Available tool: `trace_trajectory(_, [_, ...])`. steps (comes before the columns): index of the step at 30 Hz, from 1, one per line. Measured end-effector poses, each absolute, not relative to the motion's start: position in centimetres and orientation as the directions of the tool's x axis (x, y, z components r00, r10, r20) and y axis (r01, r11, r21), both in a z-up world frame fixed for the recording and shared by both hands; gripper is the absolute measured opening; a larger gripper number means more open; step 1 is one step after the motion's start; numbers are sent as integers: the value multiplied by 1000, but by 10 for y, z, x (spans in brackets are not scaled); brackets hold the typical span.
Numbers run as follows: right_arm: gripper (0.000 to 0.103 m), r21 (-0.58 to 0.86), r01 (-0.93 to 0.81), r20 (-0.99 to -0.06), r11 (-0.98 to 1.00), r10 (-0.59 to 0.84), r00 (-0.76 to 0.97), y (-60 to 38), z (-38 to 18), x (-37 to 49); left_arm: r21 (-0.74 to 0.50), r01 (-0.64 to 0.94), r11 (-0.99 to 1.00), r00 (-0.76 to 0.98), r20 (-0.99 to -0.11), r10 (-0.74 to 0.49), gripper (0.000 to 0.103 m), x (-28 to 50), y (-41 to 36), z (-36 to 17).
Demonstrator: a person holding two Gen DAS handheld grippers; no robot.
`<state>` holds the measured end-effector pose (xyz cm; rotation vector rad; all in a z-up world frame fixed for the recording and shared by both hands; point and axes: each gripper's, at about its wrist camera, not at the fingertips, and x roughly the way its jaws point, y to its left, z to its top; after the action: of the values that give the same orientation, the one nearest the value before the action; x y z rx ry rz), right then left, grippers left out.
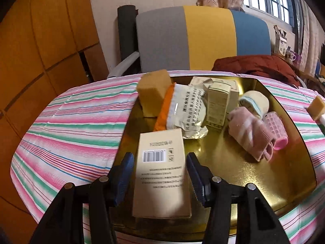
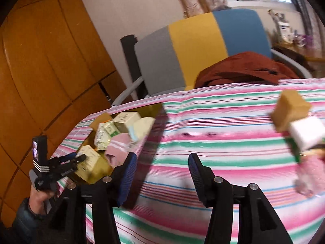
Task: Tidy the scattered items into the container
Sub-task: 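Release the cream box from the left tool while the right tool drops the sock inside, then move both empty tools from the tin back toward the remaining items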
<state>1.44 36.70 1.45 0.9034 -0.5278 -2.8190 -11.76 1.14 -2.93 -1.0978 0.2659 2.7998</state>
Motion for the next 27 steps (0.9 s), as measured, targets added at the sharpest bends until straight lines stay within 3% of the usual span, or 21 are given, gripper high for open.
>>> trace_trajectory(7, [68, 321, -145, -567, -936, -68, -821, 442, 21, 70, 76, -198, -977, -788, -605, 112, 55, -101, 18, -7])
trace_trajectory(14, [82, 305, -367, -630, -879, 103, -770, 517, 19, 127, -36, -352, -935, -779, -543, 314, 58, -74, 57, 26])
trace_trajectory(17, [85, 385, -433, -636, -815, 106, -765, 549, 20, 145, -89, -475, -875, -699, -566, 437, 58, -64, 91, 25])
trace_trajectory(19, [92, 407, -476, -656, -780, 113, -746, 565, 20, 148, -94, -547, -832, -646, -585, 490, 58, -56, 118, 22])
trace_trajectory(27, [95, 337, -514, -775, -789, 78, -628, 598, 13, 125, -10, -777, -629, -469, -658, 589, 58, -14, 232, 5])
